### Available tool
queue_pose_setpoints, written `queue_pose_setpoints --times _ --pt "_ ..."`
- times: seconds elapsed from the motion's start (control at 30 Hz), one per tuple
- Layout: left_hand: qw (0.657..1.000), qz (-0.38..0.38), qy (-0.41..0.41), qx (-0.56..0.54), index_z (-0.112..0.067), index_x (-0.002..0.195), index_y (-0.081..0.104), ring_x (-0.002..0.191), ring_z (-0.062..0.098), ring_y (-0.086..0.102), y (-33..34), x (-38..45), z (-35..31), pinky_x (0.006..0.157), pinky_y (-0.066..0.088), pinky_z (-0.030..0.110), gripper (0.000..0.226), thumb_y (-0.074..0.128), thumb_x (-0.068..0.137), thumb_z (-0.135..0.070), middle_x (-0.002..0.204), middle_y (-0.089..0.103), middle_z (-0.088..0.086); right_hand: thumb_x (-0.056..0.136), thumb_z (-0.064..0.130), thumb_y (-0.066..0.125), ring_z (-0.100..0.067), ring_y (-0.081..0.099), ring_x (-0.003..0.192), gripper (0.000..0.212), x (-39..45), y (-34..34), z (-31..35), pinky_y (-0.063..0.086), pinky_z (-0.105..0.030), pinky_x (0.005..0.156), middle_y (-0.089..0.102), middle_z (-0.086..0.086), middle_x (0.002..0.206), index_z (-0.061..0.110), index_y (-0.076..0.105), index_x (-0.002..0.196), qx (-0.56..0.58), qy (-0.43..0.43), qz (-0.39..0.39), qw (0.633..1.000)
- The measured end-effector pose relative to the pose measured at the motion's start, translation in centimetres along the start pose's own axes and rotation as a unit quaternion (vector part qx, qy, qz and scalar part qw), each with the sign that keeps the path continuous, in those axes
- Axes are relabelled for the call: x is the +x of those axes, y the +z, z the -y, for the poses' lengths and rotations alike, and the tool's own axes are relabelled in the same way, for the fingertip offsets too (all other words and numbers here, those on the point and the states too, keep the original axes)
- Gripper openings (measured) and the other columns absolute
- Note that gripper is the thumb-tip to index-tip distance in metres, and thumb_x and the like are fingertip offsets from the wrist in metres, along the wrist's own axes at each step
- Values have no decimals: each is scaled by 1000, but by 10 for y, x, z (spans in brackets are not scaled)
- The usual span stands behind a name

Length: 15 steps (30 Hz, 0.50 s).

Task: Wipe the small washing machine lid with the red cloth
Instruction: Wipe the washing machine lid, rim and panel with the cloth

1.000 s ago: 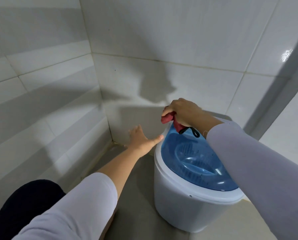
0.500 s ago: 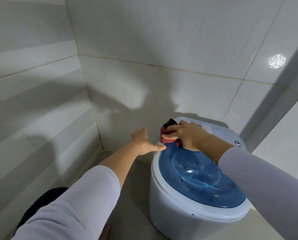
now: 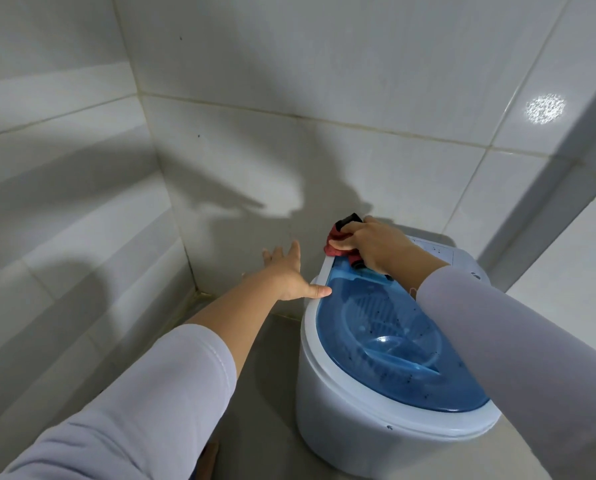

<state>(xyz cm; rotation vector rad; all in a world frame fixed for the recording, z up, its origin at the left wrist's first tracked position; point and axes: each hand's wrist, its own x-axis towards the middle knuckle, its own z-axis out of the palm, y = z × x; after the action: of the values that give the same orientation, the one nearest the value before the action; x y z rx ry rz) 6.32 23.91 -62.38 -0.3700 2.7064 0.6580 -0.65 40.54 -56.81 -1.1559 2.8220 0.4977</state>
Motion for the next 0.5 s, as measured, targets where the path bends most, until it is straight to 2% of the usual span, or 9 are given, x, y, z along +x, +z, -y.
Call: queue_pose_setpoints --times 0.3,0.43,0.5 --pt "999 10 19 27 -32 151 -19 147 31 -21 -5 -3 -6 115 10 64 119 65 74 -66 161 -18 7 93 19 54 -30 37 129 52 27 -3 -8 44 -42 99 39 -6 141 30 38 140 -36 76 33 996" --pt "1000 10 22 14 -32 150 -20 147 30 -21 -5 -7 -5 115 10 63 118 65 75 -64 161 -19 6 97 26 42 -29 37 130 42 36 -7 -11 39 -41 102 44 -9 138 20 42 139 26 119 43 992" --pt "1000 10 23 7 -33 150 -20 147 30 -21 -5 -10 -5 115 10 64 117 65 76 -64 161 -19 6 97 26 43 -29 37 129 41 39 -7 -12 38 -39 103 45 -9 136 20 45 137 34 120 41 991"
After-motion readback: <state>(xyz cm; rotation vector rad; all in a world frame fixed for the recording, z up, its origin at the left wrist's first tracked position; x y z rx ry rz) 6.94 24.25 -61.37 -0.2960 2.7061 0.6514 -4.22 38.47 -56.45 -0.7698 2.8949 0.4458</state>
